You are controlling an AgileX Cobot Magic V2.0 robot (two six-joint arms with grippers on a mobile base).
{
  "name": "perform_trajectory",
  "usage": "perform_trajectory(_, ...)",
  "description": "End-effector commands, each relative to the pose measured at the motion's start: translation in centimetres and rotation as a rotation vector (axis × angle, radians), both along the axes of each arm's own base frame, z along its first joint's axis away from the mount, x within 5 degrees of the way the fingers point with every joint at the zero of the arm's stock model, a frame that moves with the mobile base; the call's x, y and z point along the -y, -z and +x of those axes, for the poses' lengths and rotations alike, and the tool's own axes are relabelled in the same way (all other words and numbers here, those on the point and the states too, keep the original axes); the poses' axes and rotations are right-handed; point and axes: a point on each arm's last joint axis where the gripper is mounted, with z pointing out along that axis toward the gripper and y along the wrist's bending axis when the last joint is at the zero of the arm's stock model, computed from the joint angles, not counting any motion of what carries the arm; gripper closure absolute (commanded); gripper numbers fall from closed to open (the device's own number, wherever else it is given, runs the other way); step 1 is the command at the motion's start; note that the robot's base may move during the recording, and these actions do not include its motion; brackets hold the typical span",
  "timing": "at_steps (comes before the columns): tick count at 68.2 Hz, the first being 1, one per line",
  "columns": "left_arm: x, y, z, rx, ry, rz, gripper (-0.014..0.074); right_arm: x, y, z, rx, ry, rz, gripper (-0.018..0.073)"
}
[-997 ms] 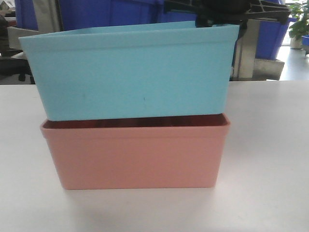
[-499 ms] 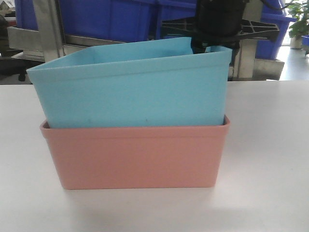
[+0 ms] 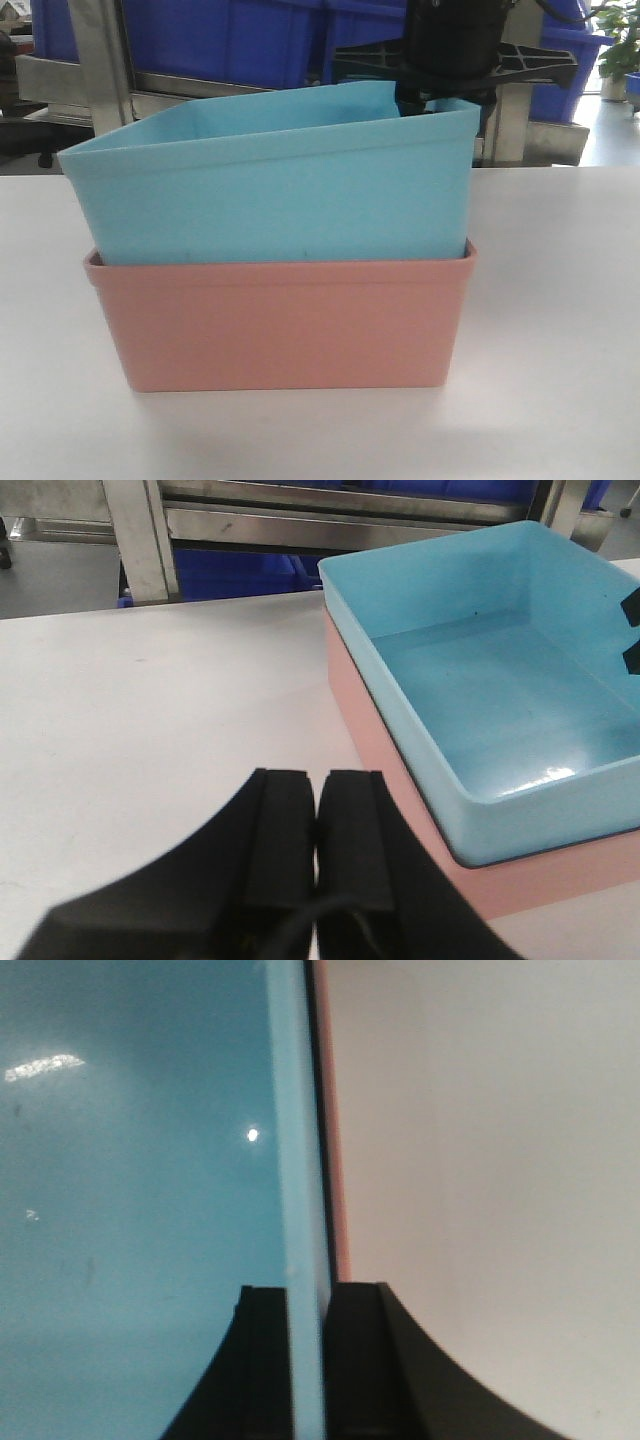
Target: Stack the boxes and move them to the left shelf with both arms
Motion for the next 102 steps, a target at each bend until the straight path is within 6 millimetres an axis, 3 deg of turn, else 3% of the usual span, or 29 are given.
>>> perform_trajectory(1,0.2,-1.6,0.0,0.095,0.023,-0.038,0.0605,0.1,-3.7,-0.2,0.151,-0.047,0.043,0.0285)
perform_trajectory(8,0.2,-1.6,0.0,0.095,0.023,-0.038,0.0605,0.2,-3.9,-0.2,0.155,-0.053,0.025,0.0083)
perform_trajectory(15,0.2,-1.6,0.0,0.095,0.023,-0.038,0.0605,0.5,-3.9,-0.3,0.141,-0.051,-0.011,-0.0038)
perform_trajectory(26,0.2,-1.6,0.0,0.095,0.023,-0.038,0.0596,0.9,-4.0,-0.6,0.129,-0.091,-0.068,-0.0046)
perform_trajectory(34,0.2,-1.6,0.0,0.095,0.023,-0.038,0.0534,0.9,-4.5,-0.6,0.131,-0.138,-0.107,-0.0046)
perform_trajectory(42,0.4,-1.7,0.4,0.078,0.024,-0.033,0.0416,1.0,-5.5,-0.7,0.134,-0.176,-0.137,-0.0046)
perform_trajectory(51,1.1,-2.2,1.7,0.043,0.026,-0.031,0.0225,1.0,-6.8,-0.6,0.152,-0.18,-0.139,-0.0046)
perform_trajectory(62,2.6,-3.0,4.4,-0.067,0.022,-0.04,0.012,1.0,-7.8,-0.6,0.169,-0.176,-0.141,-0.0046)
perform_trajectory(83,6.3,-4.9,11.9,-0.315,-0.022,0.043,0.0113,1.3,-7.8,-0.6,0.152,-0.176,-0.157,-0.0046)
perform_trajectory(93,8.5,-4.6,16.3,-0.404,-0.038,0.08,0.0113,0.9,-7.6,-0.9,0.125,-0.209,-0.118,-0.0046)
perform_trajectory(102,10.2,-4.2,19.2,-0.456,-0.032,0.049,0.0113,0.9,-7.5,-0.9,0.09,-0.242,-0.058,-0.0046)
